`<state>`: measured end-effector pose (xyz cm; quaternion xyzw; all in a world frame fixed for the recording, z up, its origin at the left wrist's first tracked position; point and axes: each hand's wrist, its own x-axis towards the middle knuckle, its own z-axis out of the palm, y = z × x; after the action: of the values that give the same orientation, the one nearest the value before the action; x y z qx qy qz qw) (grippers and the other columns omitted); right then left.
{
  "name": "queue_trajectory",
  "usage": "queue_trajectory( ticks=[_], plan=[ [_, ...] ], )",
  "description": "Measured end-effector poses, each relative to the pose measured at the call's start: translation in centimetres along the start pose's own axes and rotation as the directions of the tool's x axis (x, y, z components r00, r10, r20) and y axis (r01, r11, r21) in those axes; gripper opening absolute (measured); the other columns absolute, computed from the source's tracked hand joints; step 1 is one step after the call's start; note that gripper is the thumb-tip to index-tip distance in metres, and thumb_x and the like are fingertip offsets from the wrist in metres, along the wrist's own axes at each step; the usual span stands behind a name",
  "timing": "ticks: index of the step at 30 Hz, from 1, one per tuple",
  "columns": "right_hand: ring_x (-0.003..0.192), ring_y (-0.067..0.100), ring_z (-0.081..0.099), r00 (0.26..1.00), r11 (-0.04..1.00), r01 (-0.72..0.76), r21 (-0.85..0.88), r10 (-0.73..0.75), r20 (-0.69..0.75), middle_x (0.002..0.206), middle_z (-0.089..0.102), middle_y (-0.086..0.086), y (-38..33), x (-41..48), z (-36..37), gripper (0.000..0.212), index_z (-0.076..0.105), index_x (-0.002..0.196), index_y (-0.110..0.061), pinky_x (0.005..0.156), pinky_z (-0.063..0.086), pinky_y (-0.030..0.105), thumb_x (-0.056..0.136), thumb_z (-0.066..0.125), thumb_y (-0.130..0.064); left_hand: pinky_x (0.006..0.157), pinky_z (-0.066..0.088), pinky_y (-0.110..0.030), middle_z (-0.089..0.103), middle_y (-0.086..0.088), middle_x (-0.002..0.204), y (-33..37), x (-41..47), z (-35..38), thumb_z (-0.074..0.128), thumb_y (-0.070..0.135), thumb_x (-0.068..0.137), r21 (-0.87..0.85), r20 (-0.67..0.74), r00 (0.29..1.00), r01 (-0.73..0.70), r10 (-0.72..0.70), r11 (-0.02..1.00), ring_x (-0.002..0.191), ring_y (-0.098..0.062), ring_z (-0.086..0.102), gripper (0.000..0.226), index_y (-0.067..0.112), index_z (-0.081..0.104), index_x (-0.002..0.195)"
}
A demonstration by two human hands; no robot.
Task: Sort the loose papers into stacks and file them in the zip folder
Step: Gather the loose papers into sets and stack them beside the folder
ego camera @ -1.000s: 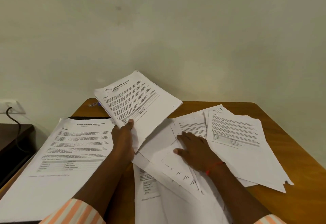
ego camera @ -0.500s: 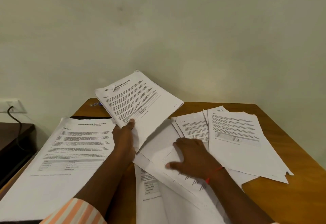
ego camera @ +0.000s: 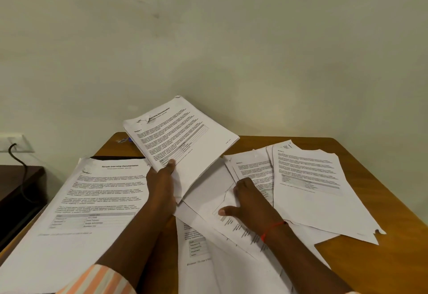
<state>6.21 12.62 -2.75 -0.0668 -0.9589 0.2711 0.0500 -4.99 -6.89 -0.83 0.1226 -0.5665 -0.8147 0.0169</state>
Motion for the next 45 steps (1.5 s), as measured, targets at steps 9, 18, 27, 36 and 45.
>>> queue_trajectory(
  ticks=[9,18,27,36,45],
  plan=[
    [0.089,0.021,0.062,0.931,0.975,0.123,-0.185,-0.178,-0.319,0.093,0.062,0.006,0.4,0.5,1.0,0.023,0.073,0.084,-0.011,0.073,0.050,0.031,0.095,0.063,-0.029,0.107,0.044,-0.041,0.066,-0.002,0.125,0.3,0.0,0.1,0.068,0.020,0.097,-0.050,0.021,0.999,0.045,-0.044,0.998,0.117,-0.025,0.060,0.043,0.015,0.057,0.138],
    [0.076,0.007,0.058,0.776,0.866,0.446,-0.225,-0.500,-0.384,0.101,0.058,-0.008,-2.8,-1.6,-0.1,0.017,0.071,0.097,-0.021,0.055,0.052,0.026,0.097,0.059,-0.032,0.074,0.051,-0.035,0.073,-0.001,0.115,0.5,0.0,-0.1,0.061,0.018,0.101,-0.257,0.185,0.954,0.278,-0.236,0.925,0.102,-0.022,0.068,0.015,0.026,0.067,0.111],
    [0.074,0.008,0.058,0.787,0.836,0.523,-0.167,-0.549,-0.282,0.100,0.056,-0.014,-3.1,-2.0,0.0,0.016,0.070,0.091,-0.023,0.056,0.050,0.031,0.096,0.064,-0.037,0.105,0.046,-0.062,0.073,-0.013,0.119,0.4,-0.1,-0.1,0.052,0.016,0.104,-0.404,0.368,0.896,0.393,-0.247,0.826,0.106,-0.034,0.069,0.027,0.023,0.061,0.129],
    [0.080,-0.008,0.047,0.842,0.853,0.520,0.048,-0.521,0.138,0.103,0.058,-0.013,-4.5,-3.1,-0.3,0.023,0.075,0.096,-0.021,0.070,0.035,0.008,0.088,0.073,-0.042,0.096,0.054,-0.057,0.067,-0.007,0.133,0.7,0.1,-0.2,0.055,0.019,0.103,-0.488,0.256,0.933,0.352,-0.255,0.799,0.121,-0.031,0.065,0.037,0.026,0.056,0.139],
    [0.076,-0.010,0.042,0.815,0.870,0.487,0.072,-0.483,0.319,0.105,0.057,-0.011,-5.5,-3.8,-0.6,0.022,0.075,0.099,-0.021,0.063,0.029,0.012,0.088,0.075,-0.040,0.053,0.061,-0.040,0.074,-0.003,0.118,0.8,0.0,-0.1,0.056,0.018,0.103,-0.504,0.232,0.926,0.377,-0.298,0.778,0.094,-0.024,0.073,0.035,0.024,0.059,0.137]
  ],
)
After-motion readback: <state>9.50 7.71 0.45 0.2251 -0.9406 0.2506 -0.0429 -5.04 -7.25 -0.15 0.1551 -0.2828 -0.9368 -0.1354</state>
